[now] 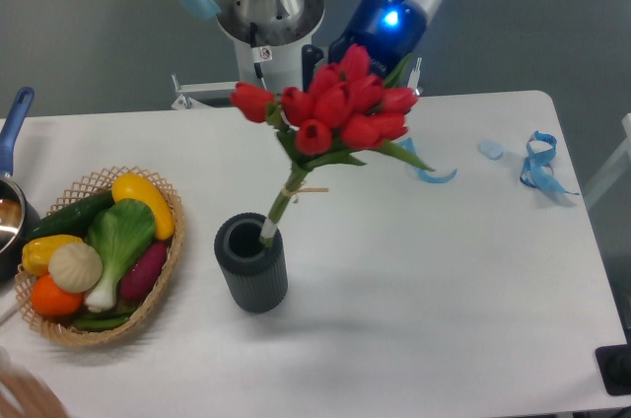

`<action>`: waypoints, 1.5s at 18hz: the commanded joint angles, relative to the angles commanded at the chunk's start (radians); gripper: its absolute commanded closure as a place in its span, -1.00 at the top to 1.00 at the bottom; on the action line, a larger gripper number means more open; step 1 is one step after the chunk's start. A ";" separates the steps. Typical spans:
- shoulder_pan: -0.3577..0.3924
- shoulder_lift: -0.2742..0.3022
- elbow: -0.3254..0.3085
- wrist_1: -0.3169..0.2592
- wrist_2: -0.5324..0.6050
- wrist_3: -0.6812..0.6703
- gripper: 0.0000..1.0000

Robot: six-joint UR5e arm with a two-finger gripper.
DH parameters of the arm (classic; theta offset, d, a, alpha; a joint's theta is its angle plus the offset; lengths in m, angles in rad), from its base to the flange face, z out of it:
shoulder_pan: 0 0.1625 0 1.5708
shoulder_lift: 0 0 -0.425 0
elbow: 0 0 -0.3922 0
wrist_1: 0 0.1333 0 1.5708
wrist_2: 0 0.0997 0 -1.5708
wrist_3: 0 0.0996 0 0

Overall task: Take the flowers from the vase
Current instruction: 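Carry the tulip bunch away from the vase toward the blue ribbons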

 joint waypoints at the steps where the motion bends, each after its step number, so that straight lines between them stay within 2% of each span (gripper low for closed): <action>1: 0.021 -0.002 0.005 0.000 0.000 0.002 -0.65; 5: 0.110 -0.018 0.028 0.002 -0.011 0.012 -0.65; 8: 0.185 -0.064 0.034 0.003 -0.012 0.043 -0.65; 12: 0.236 -0.141 0.077 0.003 -0.011 0.144 -0.65; 15: 0.238 -0.167 0.097 0.002 -0.009 0.170 -0.65; 27: 0.230 -0.187 0.109 0.003 -0.005 0.183 -0.65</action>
